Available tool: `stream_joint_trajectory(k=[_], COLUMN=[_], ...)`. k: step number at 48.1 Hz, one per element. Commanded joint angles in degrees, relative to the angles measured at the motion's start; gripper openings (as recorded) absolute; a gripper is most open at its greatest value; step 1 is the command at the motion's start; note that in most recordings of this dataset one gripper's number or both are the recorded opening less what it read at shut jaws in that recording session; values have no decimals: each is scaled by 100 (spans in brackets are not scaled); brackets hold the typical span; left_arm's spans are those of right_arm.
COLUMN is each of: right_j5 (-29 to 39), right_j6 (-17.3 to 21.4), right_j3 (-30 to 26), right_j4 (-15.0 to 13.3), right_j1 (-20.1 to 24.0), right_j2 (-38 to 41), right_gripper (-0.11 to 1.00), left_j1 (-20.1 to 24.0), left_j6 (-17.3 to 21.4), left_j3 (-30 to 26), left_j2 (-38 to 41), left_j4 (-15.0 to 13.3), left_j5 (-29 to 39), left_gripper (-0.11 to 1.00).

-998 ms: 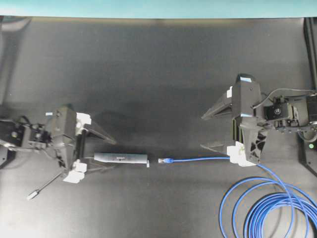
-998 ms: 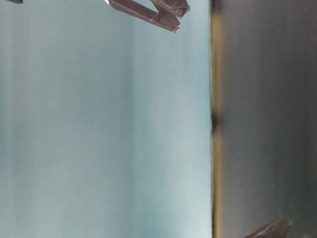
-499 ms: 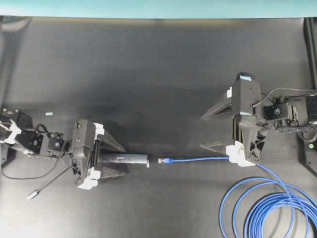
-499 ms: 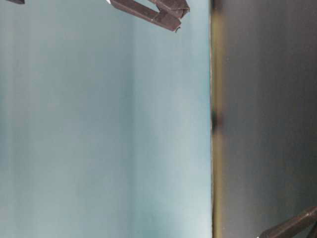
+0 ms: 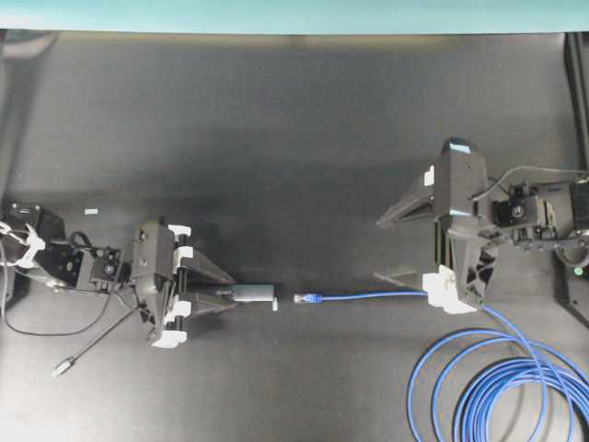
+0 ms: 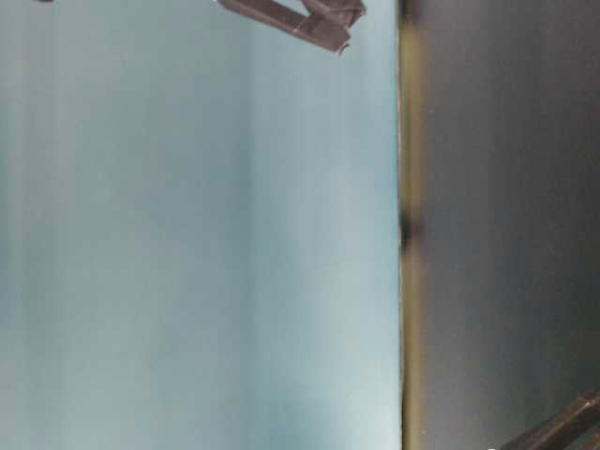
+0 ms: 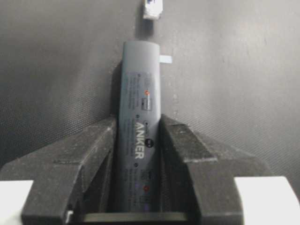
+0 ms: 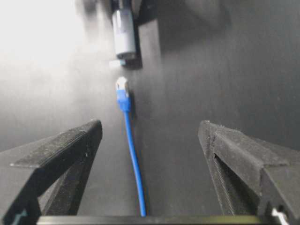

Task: Insert the LAN cable into the hub.
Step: 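Close left gripper on the grey hub and right gripper behind the blue plug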

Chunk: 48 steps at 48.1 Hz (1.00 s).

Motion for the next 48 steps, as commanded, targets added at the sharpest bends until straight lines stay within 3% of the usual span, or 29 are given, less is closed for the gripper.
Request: stream_joint_trajectory(k=[1,14,29,37,48], right_j5=[-272,-1274,-2145,-2162,-2259], right_j6=[44,-9,-53,-79,-97], right_j3=[26,26,-343,-563,-615], right_j4=[9,-9,-18,-26,-26], right_j1=[114,308,413,519,519], right_j2=[123,1204,2637,3067,3287], right_gripper=[80,80,80,80,74], left_j1=[-18,53,97,97,62], left_j6=[26,70,70,53,0], left_j3=[-97,-448,-703,-747,-738], left_j2=[-264,-1248,-2145,-2303,-2320], left_j4=[18,18,18,26,18], left_j5=[211,1969,3718,4131,4192], left_gripper=[29,29,29,29,29])
